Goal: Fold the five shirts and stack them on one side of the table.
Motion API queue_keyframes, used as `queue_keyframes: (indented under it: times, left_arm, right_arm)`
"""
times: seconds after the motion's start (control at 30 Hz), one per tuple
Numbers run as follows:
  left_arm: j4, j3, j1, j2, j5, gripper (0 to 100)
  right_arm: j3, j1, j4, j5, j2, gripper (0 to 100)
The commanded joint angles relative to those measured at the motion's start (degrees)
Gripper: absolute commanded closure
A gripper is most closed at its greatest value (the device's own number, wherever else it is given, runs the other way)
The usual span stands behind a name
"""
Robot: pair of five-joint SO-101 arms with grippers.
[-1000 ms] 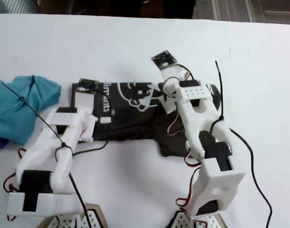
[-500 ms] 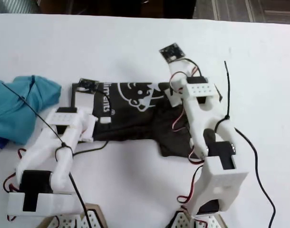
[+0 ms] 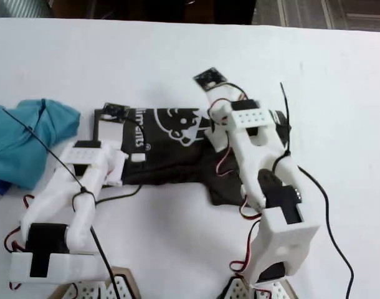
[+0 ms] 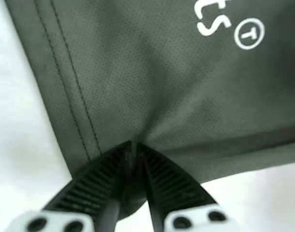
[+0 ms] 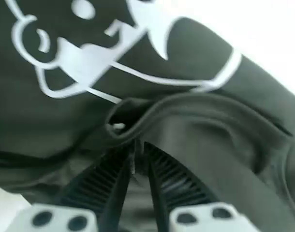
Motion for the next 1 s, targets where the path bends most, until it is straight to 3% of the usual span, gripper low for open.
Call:
queue_keyframes:
  times: [0.0,0.33,0.57,0.73,0.97]
  left_arm:
    - [-0.97,0.13,-1.05,-0.62,0.44,97]
    - [-0.97,0.13,-1.05,-0.62,0.44,97]
    - [-0.97,0.04,-1.05,-0.62,0.44,97]
    - [-0.97,0.04,-1.05,-0.62,0.44,97]
    - [-0.97,0.04,-1.05,-0.62,0.44,97]
  right_arm:
    - [-2.64,-1.01,-3.91,0.26,-1.54,97.8]
    - [-2.73,2.42,-14.02,0.26,3.12,97.8]
    - [-2.73,2.51,-9.01,0.26,-1.98,97.8]
    - [-2.37,-1.89,-3.38,0.18,-8.04,97.8]
    - [-2.64,-3.91,-6.64,0.26,-2.15,97.8]
